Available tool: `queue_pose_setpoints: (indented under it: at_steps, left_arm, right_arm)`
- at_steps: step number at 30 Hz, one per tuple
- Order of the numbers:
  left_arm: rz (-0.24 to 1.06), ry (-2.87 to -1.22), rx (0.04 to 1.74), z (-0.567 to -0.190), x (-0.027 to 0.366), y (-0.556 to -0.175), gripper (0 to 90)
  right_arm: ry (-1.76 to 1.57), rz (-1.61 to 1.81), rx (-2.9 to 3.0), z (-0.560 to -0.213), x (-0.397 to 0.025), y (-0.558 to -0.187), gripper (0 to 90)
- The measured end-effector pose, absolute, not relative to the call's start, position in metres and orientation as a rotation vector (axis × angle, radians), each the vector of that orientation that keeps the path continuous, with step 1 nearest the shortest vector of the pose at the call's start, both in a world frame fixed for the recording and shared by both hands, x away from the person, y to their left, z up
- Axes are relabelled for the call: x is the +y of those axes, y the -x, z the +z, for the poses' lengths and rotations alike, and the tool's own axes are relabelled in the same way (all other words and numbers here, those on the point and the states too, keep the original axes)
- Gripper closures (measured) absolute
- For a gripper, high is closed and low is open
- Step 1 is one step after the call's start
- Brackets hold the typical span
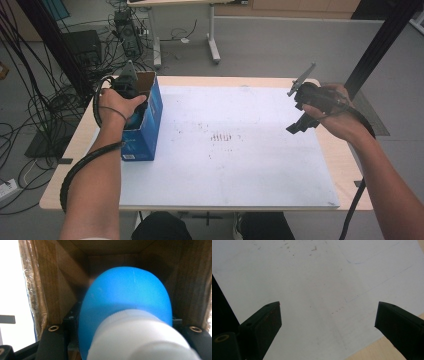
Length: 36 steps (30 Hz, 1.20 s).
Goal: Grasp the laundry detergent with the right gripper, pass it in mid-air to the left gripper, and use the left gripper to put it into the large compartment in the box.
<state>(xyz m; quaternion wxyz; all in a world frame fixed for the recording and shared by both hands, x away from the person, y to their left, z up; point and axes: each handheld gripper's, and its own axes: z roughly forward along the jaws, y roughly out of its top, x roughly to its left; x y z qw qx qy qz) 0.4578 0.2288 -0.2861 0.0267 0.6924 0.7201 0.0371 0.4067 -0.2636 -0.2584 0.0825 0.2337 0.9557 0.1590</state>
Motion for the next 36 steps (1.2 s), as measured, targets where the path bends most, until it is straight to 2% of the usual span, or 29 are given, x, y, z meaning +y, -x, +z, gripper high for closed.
queue_pose_setpoints:
  at_steps: [36]
  left_arm:
    - [0.126,-2.137,2.222,-0.2862,0.2283,-0.4574,37.0]
  right_arm:
    - [-0.712,0.460,2.847,-0.2592,-0.2661,-0.4058,6.7]
